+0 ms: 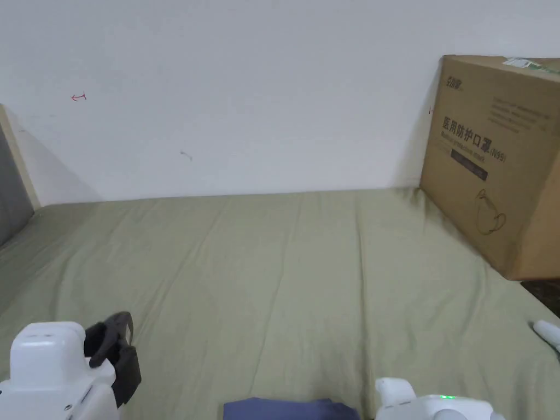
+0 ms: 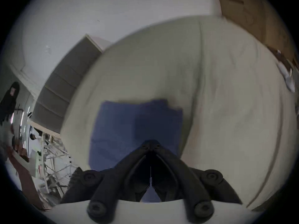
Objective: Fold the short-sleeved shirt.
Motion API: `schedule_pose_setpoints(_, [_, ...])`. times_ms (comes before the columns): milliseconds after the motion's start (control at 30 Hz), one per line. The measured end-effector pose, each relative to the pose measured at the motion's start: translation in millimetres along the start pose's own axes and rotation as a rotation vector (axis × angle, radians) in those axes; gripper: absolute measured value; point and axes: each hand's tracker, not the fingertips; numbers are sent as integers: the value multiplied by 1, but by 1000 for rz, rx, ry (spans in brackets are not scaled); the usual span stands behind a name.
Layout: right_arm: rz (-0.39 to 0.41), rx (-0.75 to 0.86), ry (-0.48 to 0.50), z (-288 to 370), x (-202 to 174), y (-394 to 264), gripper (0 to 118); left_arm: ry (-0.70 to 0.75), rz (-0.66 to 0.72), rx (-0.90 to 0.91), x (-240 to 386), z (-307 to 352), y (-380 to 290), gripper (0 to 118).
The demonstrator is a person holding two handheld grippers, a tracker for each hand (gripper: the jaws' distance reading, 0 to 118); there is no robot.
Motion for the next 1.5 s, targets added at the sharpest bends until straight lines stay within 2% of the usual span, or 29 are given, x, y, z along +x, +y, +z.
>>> schedule_pose_setpoints(133, [-39, -48, 4, -19, 22, -9, 0, -235, 192, -277, -36, -36, -33, 0])
schedule_pose_setpoints(200, [-58, -19, 44, -17, 28, -13, 0, -365, 339, -463, -53, -65, -60, 2])
schedule_pose_setpoints(267, [-59, -33, 42, -20, 28, -9, 0, -482, 486, -584, -65, -90, -90, 17])
schedule_pose_setpoints(300, [-55, -36, 42, -18, 27, -9, 0, -524, 559, -612, -69, -101, -107, 41])
schedule_pose_setpoints(367, [-37, -44, 42, -19, 26, -8, 0, -623, 683, -706, -74, -123, -138, 98])
schedule_pose_setpoints(400, [-32, -48, 44, -19, 28, -7, 0, -669, 732, -756, -73, -134, -153, 118])
schedule_pose_setpoints(467, [-34, -54, 56, -19, 30, -6, 0, -732, 791, -784, -73, -150, -175, 118])
schedule_pose_setpoints(567, [-72, -55, 93, -19, 37, -7, 0, -753, 867, -838, -64, -174, -208, 118])
schedule_pose_setpoints(600, [-93, -54, 106, -19, 40, -7, 0, -812, 928, -850, -61, -181, -219, 118])
schedule_pose_setpoints(667, [-127, -51, 123, -19, 43, -8, 0, -1021, 1078, -815, -51, -190, -230, 118])
schedule_pose_setpoints(733, [-144, -50, 135, -20, 45, -9, 0, -1034, 1217, -846, -39, -197, -247, 112])
schedule_pose_setpoints(767, [-148, -50, 138, -21, 46, -9, 0, -1055, 1234, -860, -32, -201, -250, 102])
schedule_pose_setpoints(800, [-154, -51, 142, -21, 47, -9, 0, -1037, 1175, -861, -25, -204, -253, 76])
schedule_pose_setpoints(833, [-159, -52, 144, -21, 46, -8, 0, -999, 1104, -876, -21, -205, -254, 41])
schedule_pose_setpoints(867, [-165, -53, 146, -21, 47, -8, 0, -953, 1032, -893, -16, -207, -254, 22])
schedule_pose_setpoints(900, [-169, -53, 149, -21, 48, -9, 0, -824, 895, -929, -16, -207, -256, 21])
schedule_pose_setpoints(967, [-167, -52, 151, -21, 48, -9, 0, -866, 918, -886, -10, -198, -244, 21])
schedule_pose_setpoints(1000, [-166, -50, 154, -20, 48, -10, 0, -828, 860, -906, -8, -198, -240, 21])
schedule_pose_setpoints(1067, [-171, -44, 154, -15, 46, -10, 0, -743, 834, -920, -9, -190, -230, 21])
schedule_pose_setpoints(1133, [-180, -28, 153, -4, 41, -10, 0, -703, 753, -867, -3, -176, -209, 21])
schedule_pose_setpoints(1233, [-195, 53, 194, 26, 31, -12, 0, -804, 817, -751, -19, -151, -170, 21])
schedule_pose_setpoints(1267, [-207, 71, 219, 37, 28, -13, 0, -787, 804, -720, -27, -143, -155, 21])
schedule_pose_setpoints(1333, [-214, 125, 245, 59, 20, -13, 0, -756, 738, -681, -61, -132, -127, 21])
schedule_pose_setpoints(1500, [-172, 186, 229, 94, -8, -12, 0, -563, 650, -745, -169, -114, -85, 21])
